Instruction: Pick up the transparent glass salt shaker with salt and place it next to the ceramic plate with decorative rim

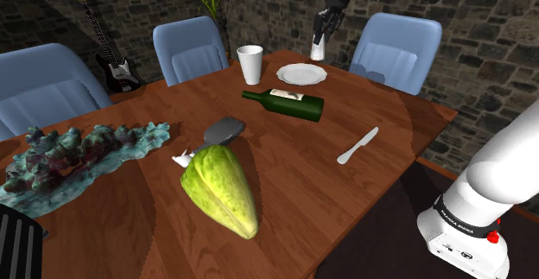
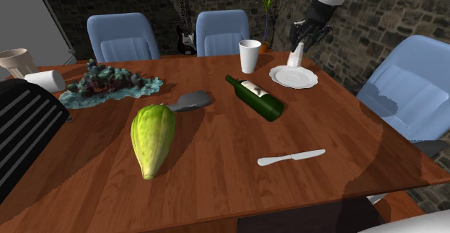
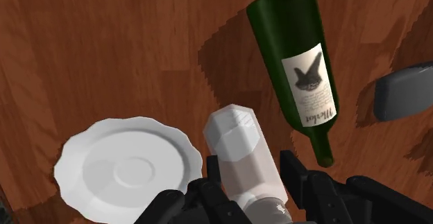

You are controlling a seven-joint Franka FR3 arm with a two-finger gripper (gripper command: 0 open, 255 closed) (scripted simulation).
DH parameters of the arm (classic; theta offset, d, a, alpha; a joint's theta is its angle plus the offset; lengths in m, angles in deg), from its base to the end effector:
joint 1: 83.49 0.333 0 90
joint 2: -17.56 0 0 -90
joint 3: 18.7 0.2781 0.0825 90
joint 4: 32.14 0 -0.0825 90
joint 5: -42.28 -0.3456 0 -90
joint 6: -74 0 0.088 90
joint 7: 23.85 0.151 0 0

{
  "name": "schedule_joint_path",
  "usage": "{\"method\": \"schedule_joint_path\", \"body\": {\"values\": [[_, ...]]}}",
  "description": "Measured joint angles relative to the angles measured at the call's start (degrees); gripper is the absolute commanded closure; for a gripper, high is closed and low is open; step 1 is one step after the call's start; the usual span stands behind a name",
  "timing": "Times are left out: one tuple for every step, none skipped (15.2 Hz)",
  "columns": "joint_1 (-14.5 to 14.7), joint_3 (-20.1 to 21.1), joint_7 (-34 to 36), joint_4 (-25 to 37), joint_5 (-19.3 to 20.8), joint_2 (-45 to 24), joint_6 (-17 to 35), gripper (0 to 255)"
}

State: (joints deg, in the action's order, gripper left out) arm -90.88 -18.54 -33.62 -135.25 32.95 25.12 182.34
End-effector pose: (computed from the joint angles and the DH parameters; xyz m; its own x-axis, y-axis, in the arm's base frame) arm 0.5148 -0.0463 0.5420 0.9704 -0.0049 0.2414 0.0253 -0.9922 -0.1218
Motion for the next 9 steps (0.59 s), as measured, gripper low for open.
{"method": "schedule_joint_path", "body": {"values": [[-0.5, -0.8, -1.3, 1.0, -0.2, -0.8, -0.4, 255], [-1.1, -1.6, -2.8, 0.9, -0.4, -1.0, -0.4, 255], [-1.7, -2.4, -4.2, 2.4, -0.7, -2.4, -0.6, 255], [-2.2, -3.1, -5.4, 3.6, -0.9, -3.4, -1.1, 255], [-2.8, -3.7, -6.5, 4.7, -1.1, -4.1, -1.8, 255], [-3.4, -4.5, -8.0, 5.9, -1.5, -5.1, -2.1, 255], [-4.2, -5.3, -9.5, 7.5, -1.8, -6.5, -2.6, 255], [-4.6, -5.8, -10.4, 8.1, -2.1, -7.2, -2.7, 255], [-4.8, -6.0, -11.0, 7.8, -2.2, -7.4, -2.4, 255]]}}
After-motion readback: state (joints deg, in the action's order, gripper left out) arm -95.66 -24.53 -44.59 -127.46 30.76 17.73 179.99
